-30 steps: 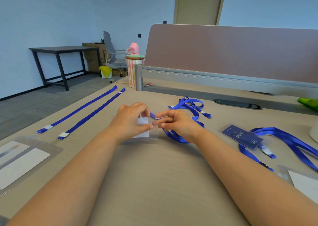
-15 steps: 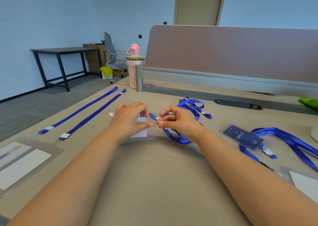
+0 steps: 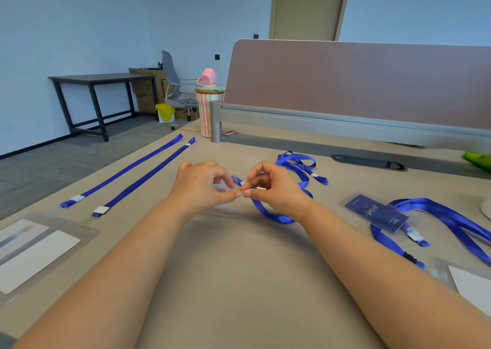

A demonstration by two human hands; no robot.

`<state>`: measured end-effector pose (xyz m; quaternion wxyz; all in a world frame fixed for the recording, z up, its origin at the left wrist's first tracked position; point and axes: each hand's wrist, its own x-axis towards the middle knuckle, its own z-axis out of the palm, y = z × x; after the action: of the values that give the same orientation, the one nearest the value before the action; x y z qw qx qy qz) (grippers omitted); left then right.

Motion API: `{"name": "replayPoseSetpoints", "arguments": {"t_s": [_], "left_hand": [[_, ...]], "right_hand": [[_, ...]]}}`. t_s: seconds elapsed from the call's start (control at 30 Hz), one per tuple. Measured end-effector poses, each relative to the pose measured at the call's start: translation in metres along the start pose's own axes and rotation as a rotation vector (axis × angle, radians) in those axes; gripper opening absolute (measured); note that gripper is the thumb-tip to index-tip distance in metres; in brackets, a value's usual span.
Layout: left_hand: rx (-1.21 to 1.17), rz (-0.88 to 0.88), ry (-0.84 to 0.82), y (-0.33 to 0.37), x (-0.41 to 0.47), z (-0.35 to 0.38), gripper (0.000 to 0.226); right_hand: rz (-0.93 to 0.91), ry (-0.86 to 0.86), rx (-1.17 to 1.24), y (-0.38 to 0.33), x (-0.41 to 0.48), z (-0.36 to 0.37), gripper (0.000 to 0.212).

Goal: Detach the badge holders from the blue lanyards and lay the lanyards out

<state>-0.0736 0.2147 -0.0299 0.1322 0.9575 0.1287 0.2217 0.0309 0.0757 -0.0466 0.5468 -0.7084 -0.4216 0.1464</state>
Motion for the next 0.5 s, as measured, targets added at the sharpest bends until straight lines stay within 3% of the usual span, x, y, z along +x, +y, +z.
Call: {"name": "replayPoseSetpoints", "arguments": {"t_s": [0.5], "left_hand": [[0.136, 0.059, -0.107, 0.0074, 0.0016, -0.0007, 0.027]], "right_hand": [[-0.053, 0.078, -0.063, -0.005, -0.0025, 0.0003, 0.032]]}}
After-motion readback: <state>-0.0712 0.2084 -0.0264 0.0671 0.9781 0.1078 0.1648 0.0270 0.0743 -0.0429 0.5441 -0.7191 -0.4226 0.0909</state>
